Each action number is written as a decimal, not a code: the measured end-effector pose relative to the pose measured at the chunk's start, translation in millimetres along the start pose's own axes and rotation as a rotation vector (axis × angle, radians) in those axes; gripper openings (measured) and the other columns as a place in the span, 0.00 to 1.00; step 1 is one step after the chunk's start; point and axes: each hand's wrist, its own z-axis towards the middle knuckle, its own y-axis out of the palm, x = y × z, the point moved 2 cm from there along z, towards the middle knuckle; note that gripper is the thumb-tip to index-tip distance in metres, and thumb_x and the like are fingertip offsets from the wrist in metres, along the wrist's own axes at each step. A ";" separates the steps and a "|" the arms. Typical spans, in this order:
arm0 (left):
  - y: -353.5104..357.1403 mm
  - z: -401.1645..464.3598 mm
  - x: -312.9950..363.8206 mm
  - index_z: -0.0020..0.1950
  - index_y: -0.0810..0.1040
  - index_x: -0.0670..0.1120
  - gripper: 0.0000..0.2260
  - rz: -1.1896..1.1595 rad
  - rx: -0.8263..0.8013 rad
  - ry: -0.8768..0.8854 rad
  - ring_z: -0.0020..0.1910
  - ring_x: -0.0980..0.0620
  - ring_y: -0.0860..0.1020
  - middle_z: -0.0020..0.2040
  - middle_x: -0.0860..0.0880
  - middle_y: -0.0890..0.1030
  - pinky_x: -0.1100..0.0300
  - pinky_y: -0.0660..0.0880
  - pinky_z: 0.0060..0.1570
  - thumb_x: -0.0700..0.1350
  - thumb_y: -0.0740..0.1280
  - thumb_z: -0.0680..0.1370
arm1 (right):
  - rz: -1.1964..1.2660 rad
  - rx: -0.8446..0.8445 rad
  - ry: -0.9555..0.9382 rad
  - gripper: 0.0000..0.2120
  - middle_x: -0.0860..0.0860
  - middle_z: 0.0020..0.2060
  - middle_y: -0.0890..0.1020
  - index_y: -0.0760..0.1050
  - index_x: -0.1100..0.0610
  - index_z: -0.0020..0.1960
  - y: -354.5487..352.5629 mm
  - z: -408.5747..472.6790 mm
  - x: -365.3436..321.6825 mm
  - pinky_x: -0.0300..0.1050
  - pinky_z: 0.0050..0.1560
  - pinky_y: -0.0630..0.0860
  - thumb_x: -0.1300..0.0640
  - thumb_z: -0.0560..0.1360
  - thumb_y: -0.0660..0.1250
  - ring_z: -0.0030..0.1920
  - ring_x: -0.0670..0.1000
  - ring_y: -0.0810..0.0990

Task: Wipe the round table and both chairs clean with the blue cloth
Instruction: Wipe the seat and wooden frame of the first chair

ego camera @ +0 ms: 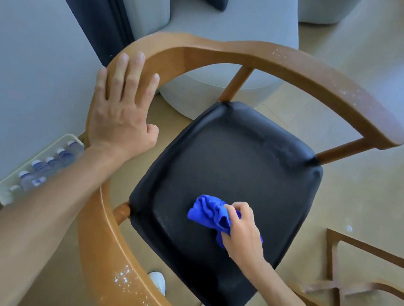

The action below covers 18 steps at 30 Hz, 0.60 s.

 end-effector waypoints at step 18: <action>14.0 2.2 -4.0 0.76 0.61 0.45 0.36 0.067 0.090 0.002 0.77 0.39 0.51 0.79 0.40 0.52 0.38 0.51 0.73 0.46 0.56 0.67 | 0.164 0.546 0.834 0.13 0.62 0.53 0.77 0.70 0.60 0.54 -83.1 153.2 120.6 0.56 0.50 0.75 0.68 0.70 0.61 0.50 0.65 0.78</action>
